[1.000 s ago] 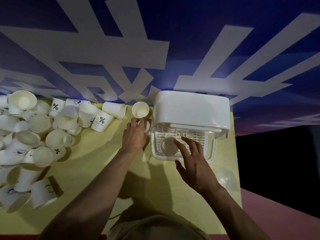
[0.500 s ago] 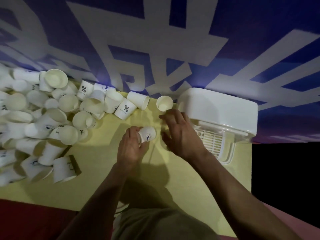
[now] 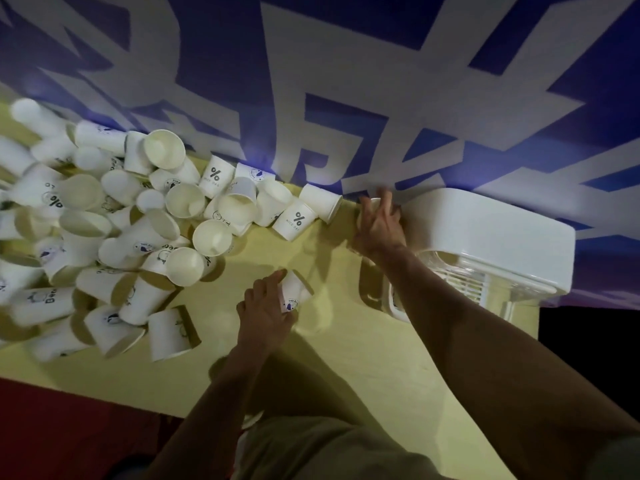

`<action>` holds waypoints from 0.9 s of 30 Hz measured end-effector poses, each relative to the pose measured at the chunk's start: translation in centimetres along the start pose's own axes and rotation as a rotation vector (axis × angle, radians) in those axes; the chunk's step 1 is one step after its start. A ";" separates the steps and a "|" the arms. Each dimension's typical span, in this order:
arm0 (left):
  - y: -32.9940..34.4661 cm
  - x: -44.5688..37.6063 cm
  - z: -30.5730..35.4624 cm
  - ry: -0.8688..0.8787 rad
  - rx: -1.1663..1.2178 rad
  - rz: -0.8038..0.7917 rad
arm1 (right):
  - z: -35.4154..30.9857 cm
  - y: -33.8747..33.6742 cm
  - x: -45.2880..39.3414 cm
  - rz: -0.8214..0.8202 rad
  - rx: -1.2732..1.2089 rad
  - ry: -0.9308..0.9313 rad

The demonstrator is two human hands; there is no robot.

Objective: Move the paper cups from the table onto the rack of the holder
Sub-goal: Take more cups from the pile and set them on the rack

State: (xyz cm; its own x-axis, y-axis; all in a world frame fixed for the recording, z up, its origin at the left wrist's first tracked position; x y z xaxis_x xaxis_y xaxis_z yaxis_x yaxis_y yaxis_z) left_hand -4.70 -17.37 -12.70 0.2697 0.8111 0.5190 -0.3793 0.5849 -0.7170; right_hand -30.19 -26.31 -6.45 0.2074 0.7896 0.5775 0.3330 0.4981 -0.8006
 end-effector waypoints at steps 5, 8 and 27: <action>0.9 -1.7 0.9 0.054 -0.163 -0.044 | 0.4 0.8 -0.7 -0.010 -0.009 0.007; 1.0 -2.6 1.2 0.098 -0.171 -0.009 | 0.4 0.8 -0.4 -0.018 -0.042 -0.012; -4.1 2.1 11.9 0.337 0.162 0.073 | 6.8 -0.6 21.2 0.351 -0.318 -0.234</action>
State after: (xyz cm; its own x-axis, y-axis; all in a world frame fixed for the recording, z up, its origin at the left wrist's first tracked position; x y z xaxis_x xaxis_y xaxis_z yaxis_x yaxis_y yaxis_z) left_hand -13.14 -18.08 -3.10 0.5025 0.8222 0.2674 -0.5362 0.5390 -0.6496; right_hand -32.23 -7.41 5.23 0.1582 0.9663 0.2029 0.5500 0.0844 -0.8309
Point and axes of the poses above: each hand's wrist, its own x-axis away from the middle knuckle, its own y-axis out of the palm, z = x × y, the point moved 3 cm from there along -x, towards the middle knuckle, and after that the axes turned 9 degrees about -z, right-handed, at the moved point
